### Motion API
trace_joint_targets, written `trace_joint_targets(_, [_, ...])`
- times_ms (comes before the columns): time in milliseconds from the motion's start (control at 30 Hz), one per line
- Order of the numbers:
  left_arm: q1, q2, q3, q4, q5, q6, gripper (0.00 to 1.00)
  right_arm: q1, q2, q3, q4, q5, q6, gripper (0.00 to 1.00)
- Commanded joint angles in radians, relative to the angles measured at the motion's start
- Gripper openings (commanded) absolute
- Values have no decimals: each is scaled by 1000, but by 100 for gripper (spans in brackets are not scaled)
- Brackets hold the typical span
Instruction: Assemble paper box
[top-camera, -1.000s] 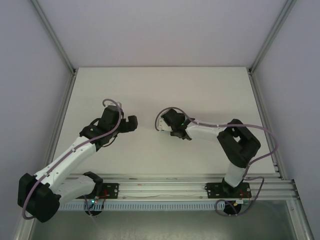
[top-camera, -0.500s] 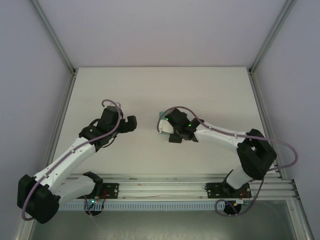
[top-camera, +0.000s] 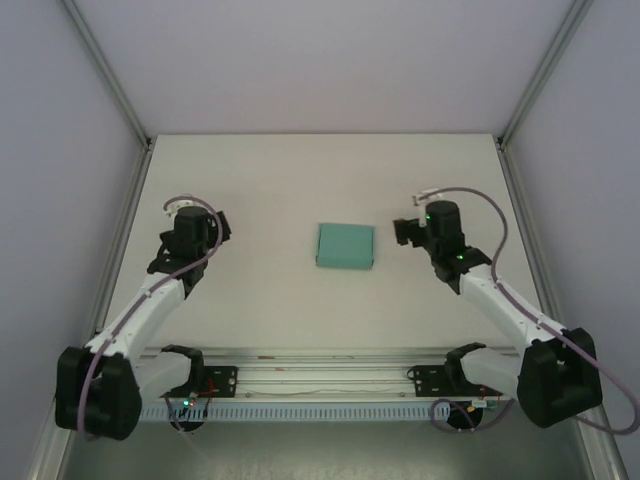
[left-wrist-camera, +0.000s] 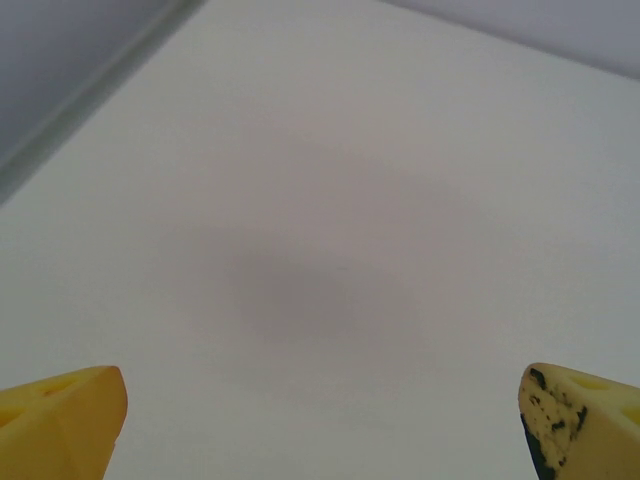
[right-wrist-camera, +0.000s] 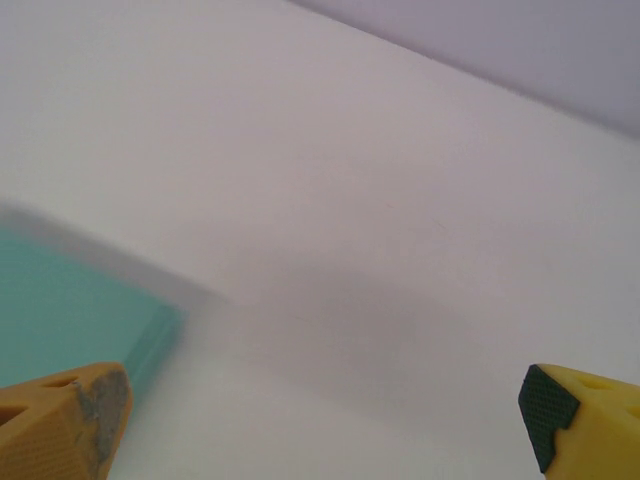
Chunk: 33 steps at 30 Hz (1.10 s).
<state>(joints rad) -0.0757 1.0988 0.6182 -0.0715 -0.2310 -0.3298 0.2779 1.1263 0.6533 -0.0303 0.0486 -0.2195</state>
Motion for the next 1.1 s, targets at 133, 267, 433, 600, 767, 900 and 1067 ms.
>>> trace_joint_targets(133, [105, 176, -166, 536, -36, 185, 100, -182, 69, -254, 485, 65, 233, 100])
trace_joint_targets(267, [113, 244, -196, 644, 38, 186, 100, -195, 137, -281, 632, 86, 192, 100])
trace_joint_targets(433, [129, 301, -291, 962, 119, 240, 100, -250, 285, -358, 953, 31, 219, 100])
trace_joint_targets(600, [137, 393, -302, 1044, 219, 267, 100, -282, 370, -239, 819, -29, 240, 100])
trace_joint_targets(767, [130, 405, -305, 1073, 206, 278, 100, -296, 373, -262, 860, -20, 254, 100])
trace_joint_targets(900, [126, 404, -301, 1066, 203, 281, 100, -296, 372, -261, 854, -22, 252, 100])
trace_joint_targets(1067, [113, 415, -300, 1079, 188, 298, 100, -296, 371, -259, 850, -23, 253, 100])
